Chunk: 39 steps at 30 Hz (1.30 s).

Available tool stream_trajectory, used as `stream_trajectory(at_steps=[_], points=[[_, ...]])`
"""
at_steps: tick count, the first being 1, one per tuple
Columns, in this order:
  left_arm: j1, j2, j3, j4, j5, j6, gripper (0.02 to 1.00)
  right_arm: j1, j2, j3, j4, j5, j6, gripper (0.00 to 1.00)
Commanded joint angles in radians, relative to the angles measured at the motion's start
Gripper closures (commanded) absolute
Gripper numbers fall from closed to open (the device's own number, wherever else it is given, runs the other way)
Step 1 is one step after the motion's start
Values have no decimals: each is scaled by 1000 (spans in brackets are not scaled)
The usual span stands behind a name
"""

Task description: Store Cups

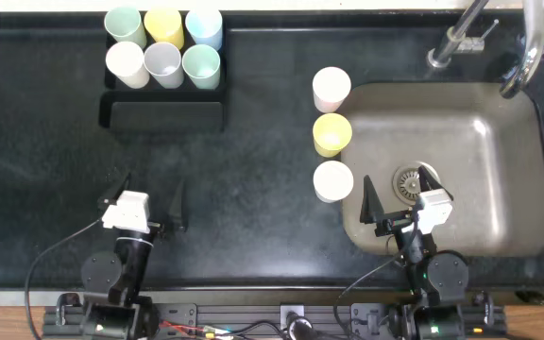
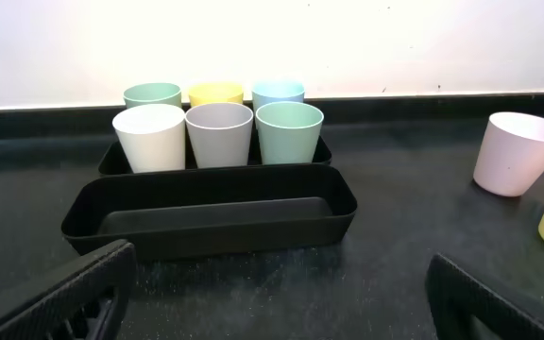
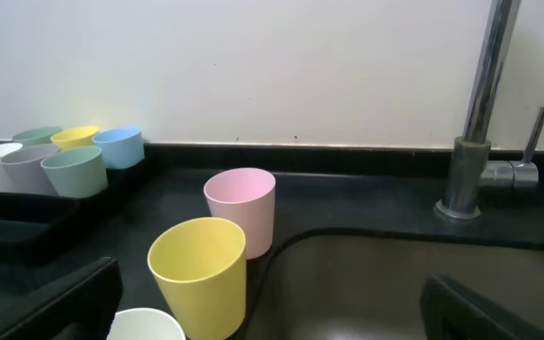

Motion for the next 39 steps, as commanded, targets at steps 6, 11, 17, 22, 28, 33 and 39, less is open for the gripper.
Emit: stream_trajectory(at_steps=[6,11,17,22,28,33,39], points=[[6,-9,-1,-3,10,-3,18,6,-11,-13,3,8,3,3],[6,-9,-1,-3,10,-3,18,6,-11,-13,3,8,3,3],[6,-9,-1,-3,10,-3,18,6,-11,-13,3,8,3,3],[6,-9,-1,-3,10,-3,18,6,-11,-13,3,8,3,3],[-20,-9,-1,-3,10,-4,18,6,-11,-13,3,8,3,3],[-22,-9,-1,-3,10,-3,18,6,-11,-13,3,8,3,1],[-22,-9,-1,-3,10,-3,20,6,-11,-13,3,8,3,5]])
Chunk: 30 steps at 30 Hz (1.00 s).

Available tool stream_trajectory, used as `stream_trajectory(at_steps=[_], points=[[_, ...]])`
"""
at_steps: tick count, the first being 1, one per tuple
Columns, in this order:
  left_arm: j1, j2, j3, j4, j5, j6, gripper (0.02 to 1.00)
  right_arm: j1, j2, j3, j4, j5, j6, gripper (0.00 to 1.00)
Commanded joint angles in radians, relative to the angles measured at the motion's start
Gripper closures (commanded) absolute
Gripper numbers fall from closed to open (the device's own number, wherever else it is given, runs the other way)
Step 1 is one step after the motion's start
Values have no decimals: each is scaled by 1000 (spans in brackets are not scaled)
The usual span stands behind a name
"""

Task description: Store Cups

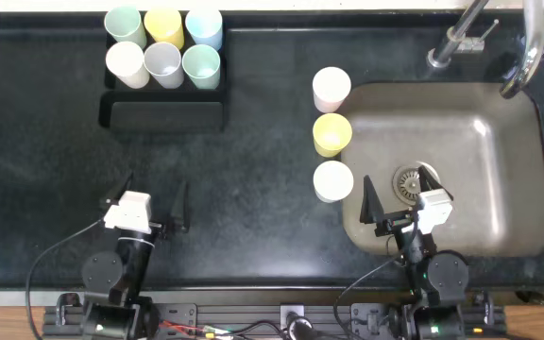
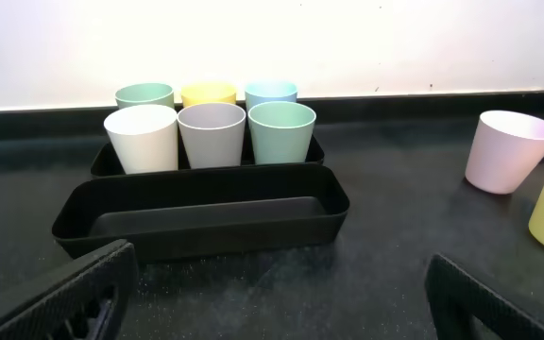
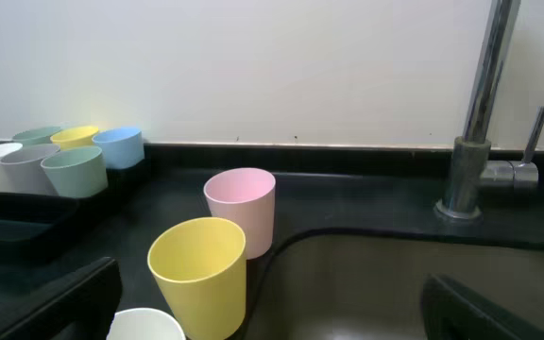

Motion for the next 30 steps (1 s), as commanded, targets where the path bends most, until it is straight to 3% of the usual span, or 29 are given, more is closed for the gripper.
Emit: stream_trajectory(at_steps=[1,12,16,19,24,30], points=[[-6,-9,-1,-3,10,-3,18,6,-11,-13,3,8,3,1],[13,-9,-1,-4,11,-6,18,6,-11,-13,3,8,3,3],[18,1,0,23,-67,-133,18,6,-11,-13,3,8,3,5],[19,70,5,140,-76,-172,18,6,-11,-13,3,8,3,5],[19,387,178,219,8,-218,18,6,-11,-13,3,8,3,3],[-26,854,665,-6,107,-214,18,6,-11,-13,3,8,3,3]])
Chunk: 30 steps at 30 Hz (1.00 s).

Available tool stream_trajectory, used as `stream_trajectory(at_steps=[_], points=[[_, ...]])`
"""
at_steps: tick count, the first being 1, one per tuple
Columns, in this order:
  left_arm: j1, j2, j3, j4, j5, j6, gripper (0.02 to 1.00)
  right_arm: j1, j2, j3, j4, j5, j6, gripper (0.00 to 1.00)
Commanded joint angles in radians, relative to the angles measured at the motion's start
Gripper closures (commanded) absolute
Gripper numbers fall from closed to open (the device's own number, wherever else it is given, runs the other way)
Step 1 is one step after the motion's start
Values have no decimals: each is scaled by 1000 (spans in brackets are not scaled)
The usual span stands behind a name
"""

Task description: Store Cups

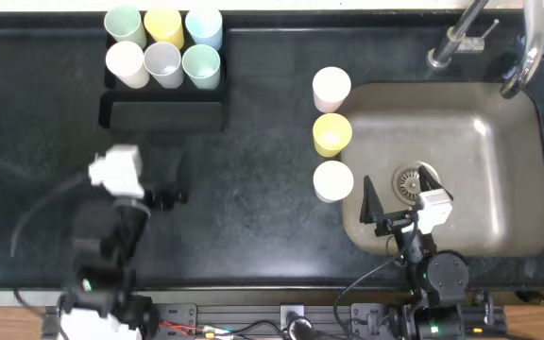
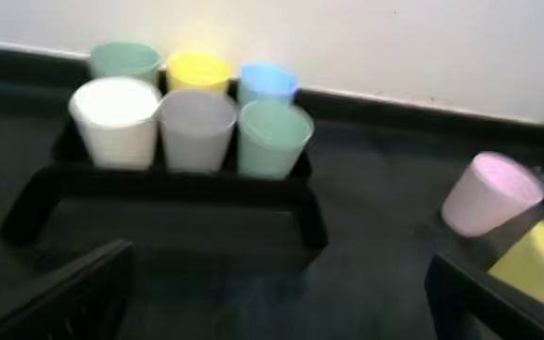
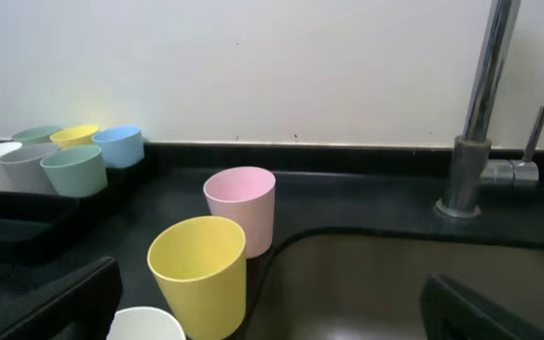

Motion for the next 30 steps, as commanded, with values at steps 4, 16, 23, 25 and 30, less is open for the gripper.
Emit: stream_trajectory(at_steps=[4,16,23,25,30], points=[[-132,470,642,-299,50,-21,18,6,-11,-13,4,8,4,5],[-452,1125,1403,-692,-100,-267,18,6,-11,-13,4,8,4,5],[-529,1399,1613,-792,-135,-397,18,6,-11,-13,4,8,4,3],[-529,1457,1647,-791,-135,-428,18,6,-11,-13,4,8,4,5],[-519,1576,1706,-785,-142,-452,53,6,-11,-13,4,8,4,5]])
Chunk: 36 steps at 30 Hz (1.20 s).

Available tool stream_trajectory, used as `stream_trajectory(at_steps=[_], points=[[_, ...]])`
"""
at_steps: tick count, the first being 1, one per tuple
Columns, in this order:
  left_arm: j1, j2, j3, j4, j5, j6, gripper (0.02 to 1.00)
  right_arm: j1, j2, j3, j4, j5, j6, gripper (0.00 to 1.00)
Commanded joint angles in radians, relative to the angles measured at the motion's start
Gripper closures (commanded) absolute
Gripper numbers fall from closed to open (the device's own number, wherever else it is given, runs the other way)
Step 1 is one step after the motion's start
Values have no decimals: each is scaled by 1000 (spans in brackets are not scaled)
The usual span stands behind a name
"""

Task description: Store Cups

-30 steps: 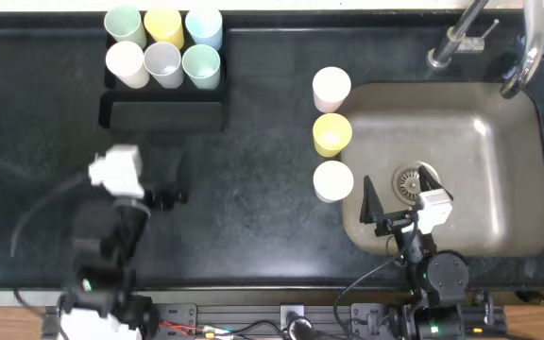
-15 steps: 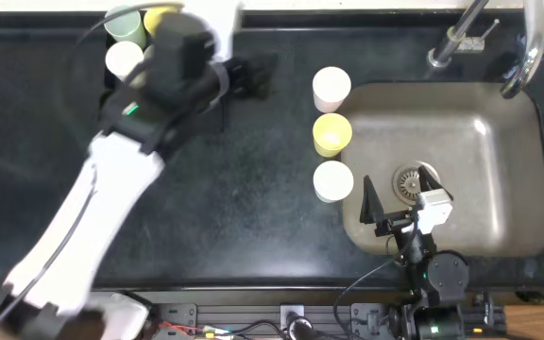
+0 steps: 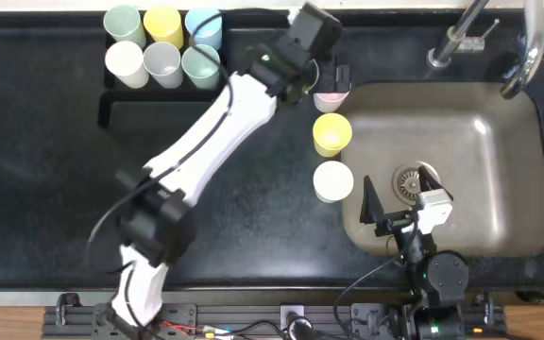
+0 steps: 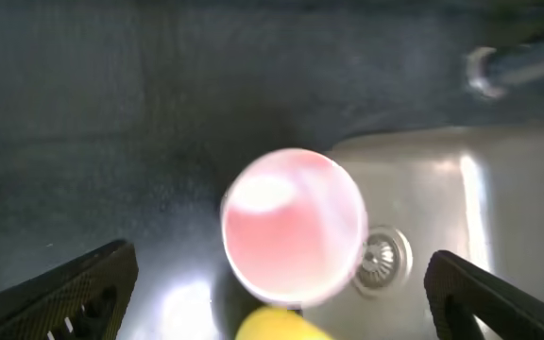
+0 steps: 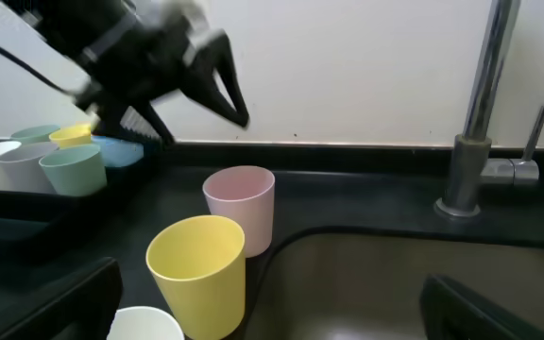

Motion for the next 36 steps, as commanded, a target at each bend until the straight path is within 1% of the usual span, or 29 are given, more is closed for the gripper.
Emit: stream_trajectory(at_steps=[1,7,9,10,12,14,16,18,19,22,28,31,35,36], points=[[14,78,65,3,-31,-58,66,6,-11,-13,5,8,3,3],[22,132,69,-3,-47,-75,126,6,-11,-13,5,8,3,3],[22,146,69,2,-48,-75,185,6,-11,-13,5,8,3,3],[22,150,69,3,-50,-75,248,6,-11,-13,5,8,3,3],[22,154,69,3,-56,-72,413,6,-11,-13,5,8,3,5],[22,154,69,5,-70,-71,601,6,-11,-13,5,8,3,3],[22,154,69,16,-72,-71,809,6,-11,-13,5,8,3,3],[22,154,69,25,-67,-71,921,6,-11,-13,5,8,3,3],[22,154,69,27,-66,-70,950,6,-11,-13,5,8,3,5],[15,154,69,46,-53,-45,985,6,-11,-13,5,8,3,3],[11,119,69,22,-58,-41,985,6,-11,-13,5,8,3,3],[11,31,63,-13,-124,-16,985,6,-11,-13,5,8,3,3],[25,-158,17,-100,-261,-14,985,6,-11,-13,5,8,3,3],[37,-216,-12,-107,-282,-7,985,6,-11,-13,5,8,3,3]])
